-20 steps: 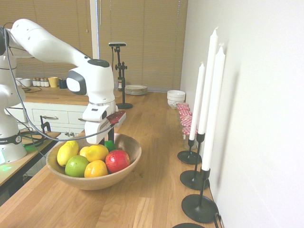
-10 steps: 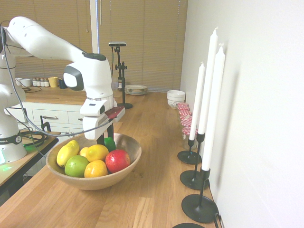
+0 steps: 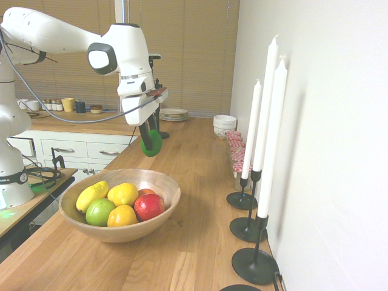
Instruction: Take green lemon out of the basket
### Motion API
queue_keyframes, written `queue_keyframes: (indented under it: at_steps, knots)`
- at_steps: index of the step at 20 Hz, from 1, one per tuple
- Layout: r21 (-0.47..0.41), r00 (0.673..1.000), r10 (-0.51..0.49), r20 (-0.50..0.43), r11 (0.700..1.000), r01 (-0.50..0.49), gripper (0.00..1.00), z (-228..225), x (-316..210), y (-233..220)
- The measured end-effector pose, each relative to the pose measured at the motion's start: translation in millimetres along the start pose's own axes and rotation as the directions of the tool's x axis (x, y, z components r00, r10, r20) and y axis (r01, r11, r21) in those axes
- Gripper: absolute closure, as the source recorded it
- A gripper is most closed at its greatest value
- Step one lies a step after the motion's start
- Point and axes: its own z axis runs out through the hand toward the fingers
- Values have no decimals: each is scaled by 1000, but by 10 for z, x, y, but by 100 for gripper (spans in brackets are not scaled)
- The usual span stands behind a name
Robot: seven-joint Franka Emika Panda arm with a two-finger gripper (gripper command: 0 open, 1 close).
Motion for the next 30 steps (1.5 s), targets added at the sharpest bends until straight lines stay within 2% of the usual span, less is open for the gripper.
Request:
queue_keyframes:
  at_steps: [8,13,21,30]
  knots:
    - [-21,997,-78,14,997,79,100,115,-804,-874]
    - [-82,993,-105,45,991,108,100,662,-1177,-1176]
    - [-151,991,-101,92,982,114,100,1511,-1299,-1322]
    - [-168,992,-84,98,981,100,100,1747,-1220,-1416]
